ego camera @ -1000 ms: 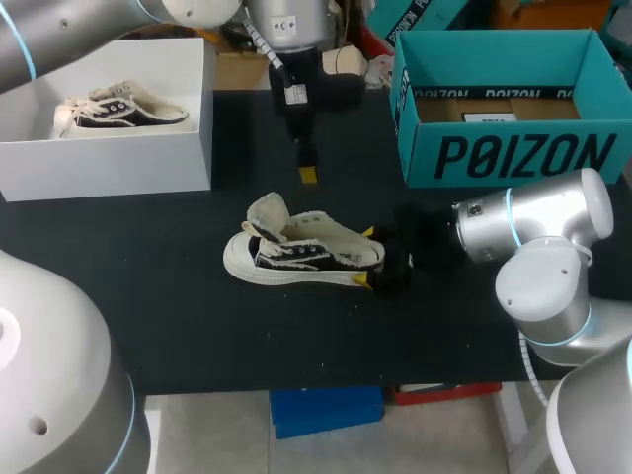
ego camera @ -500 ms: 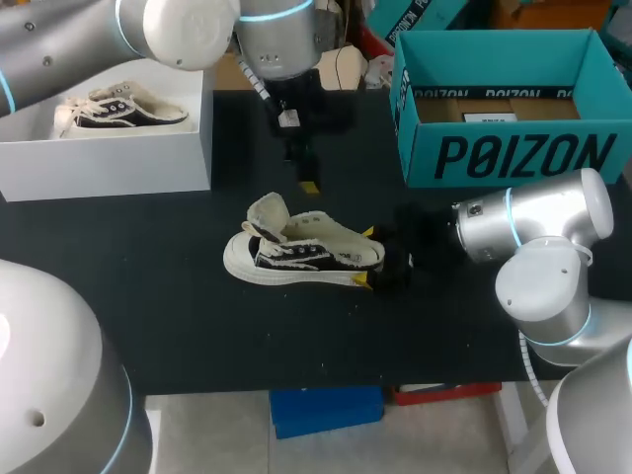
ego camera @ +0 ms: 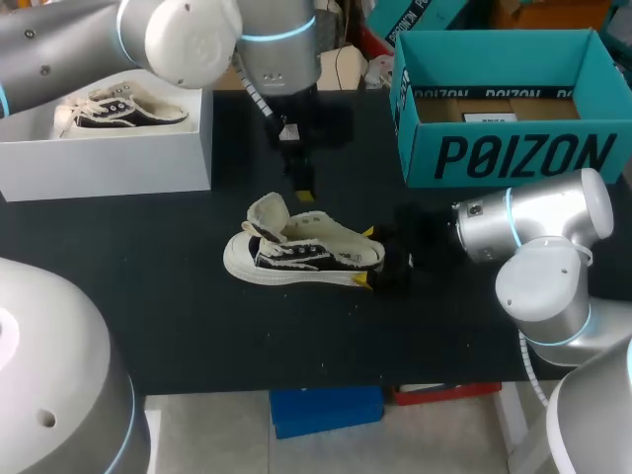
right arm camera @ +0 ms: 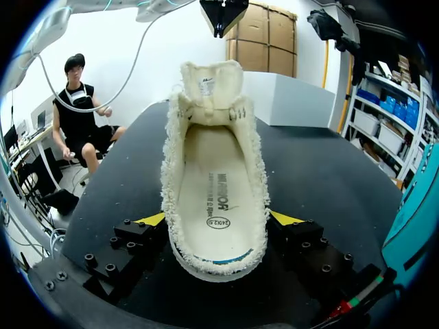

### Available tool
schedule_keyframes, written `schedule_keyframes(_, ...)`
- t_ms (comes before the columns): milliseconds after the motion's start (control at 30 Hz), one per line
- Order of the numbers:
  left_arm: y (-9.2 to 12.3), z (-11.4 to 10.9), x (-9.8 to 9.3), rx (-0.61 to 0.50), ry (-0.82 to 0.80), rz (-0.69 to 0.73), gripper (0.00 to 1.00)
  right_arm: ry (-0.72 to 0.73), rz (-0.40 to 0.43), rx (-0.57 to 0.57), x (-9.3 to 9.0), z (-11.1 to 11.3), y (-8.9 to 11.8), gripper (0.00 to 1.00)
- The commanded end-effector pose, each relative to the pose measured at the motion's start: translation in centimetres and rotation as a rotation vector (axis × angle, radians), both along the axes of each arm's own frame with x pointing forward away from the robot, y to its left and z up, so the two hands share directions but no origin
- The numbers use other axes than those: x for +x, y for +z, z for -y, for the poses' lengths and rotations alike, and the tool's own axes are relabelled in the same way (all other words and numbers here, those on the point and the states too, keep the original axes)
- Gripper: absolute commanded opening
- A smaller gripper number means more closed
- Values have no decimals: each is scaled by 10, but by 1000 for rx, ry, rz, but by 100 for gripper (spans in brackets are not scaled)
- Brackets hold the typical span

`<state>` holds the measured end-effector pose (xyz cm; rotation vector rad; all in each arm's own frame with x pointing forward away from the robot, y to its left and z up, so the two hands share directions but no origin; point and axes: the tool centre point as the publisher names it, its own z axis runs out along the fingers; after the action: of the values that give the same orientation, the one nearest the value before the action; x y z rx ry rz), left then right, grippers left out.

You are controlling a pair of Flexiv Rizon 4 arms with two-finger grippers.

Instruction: Take the shoe out of the shoebox, open the shoe tongue, remove and reinsert the insole, then place the shoe into the shoebox

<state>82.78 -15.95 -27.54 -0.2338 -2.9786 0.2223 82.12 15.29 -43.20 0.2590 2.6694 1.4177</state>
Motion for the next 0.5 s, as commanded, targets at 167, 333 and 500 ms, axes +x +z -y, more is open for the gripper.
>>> schedule_keyframes(167,-10,0,2,-34,-58,-112,0,-2,-2,-4,1,0,-1,0)
schedule_keyframes(333,-20,0,6,-36,-55,-161,0,-2,-2,-4,1,0,-1,0)
schedule_keyframes(500,-30,2,13,-40,-51,-202,0,-2,-2,-4,1,0,-1,0)
